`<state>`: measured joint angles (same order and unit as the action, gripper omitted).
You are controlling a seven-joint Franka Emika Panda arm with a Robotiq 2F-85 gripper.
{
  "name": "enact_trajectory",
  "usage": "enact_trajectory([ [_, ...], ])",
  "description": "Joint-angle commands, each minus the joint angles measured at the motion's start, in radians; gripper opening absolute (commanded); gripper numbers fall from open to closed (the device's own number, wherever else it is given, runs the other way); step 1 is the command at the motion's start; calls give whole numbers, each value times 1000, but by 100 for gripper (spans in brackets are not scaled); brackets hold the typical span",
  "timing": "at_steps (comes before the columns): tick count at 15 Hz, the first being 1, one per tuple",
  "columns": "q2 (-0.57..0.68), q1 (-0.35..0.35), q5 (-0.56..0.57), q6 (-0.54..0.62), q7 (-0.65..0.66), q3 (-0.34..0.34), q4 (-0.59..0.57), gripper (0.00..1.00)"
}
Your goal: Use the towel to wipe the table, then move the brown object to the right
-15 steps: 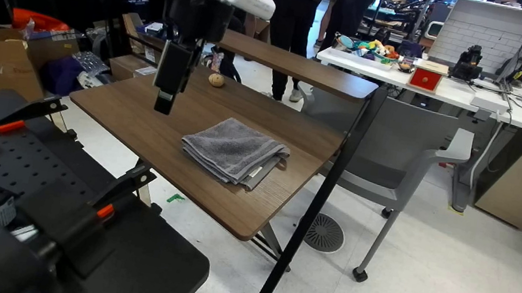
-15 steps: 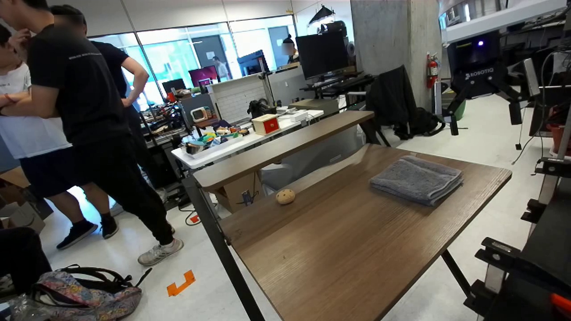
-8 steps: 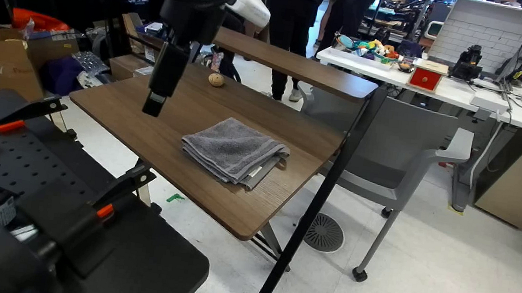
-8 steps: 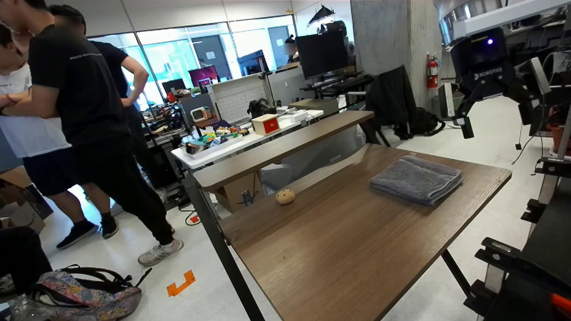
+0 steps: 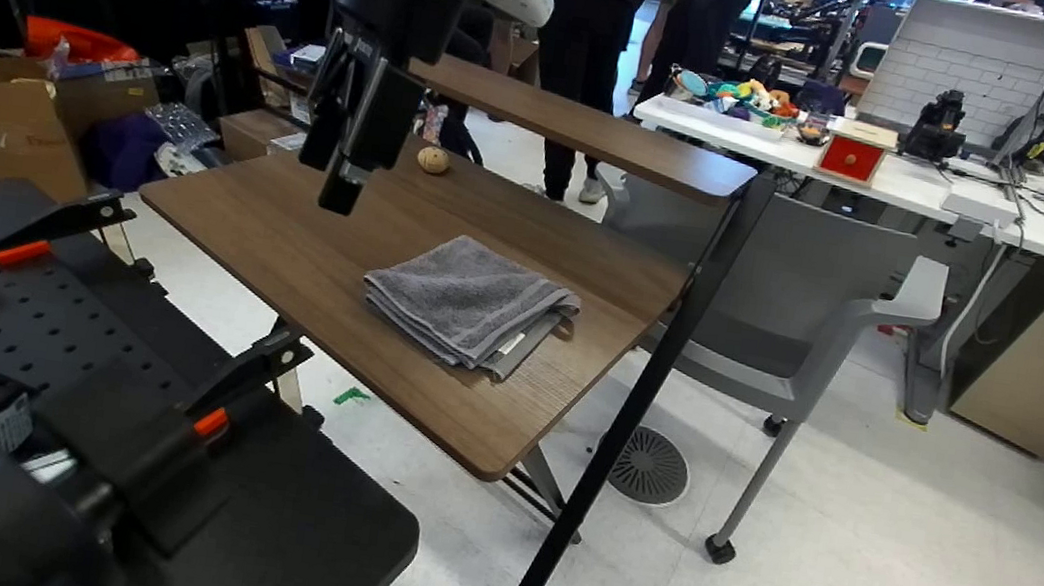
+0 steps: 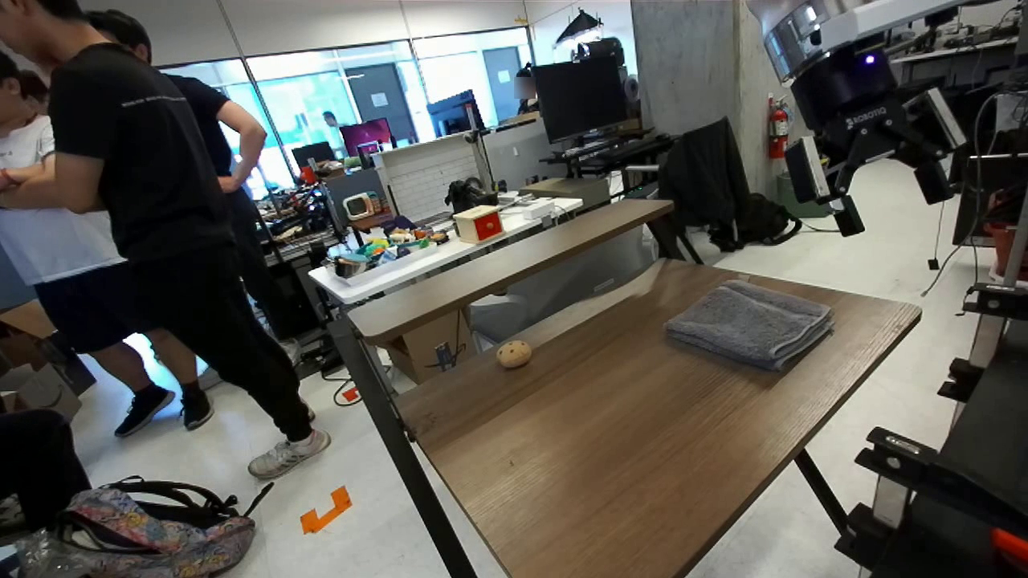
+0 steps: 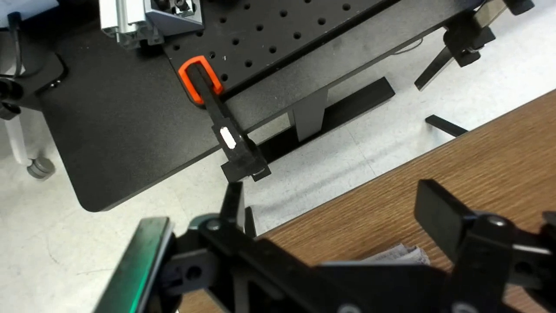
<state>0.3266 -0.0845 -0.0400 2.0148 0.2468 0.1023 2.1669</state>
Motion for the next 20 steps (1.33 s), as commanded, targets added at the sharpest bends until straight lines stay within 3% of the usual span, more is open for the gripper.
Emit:
enact_trajectory([
  [1,-1,-9,-50,132,-40,-4,21,100],
  [8,153,-82,-356,514,-279,-88,-39,100],
  [11,222,-99,-356,491,-262,-91,-91,100],
  [12,174,-80,-332,500,-245,-83,-42,100],
  [18,193,-82,-331,500,-244,-84,-51,100],
  [20,233,-88,-372,607,-241,-96,-77,100],
])
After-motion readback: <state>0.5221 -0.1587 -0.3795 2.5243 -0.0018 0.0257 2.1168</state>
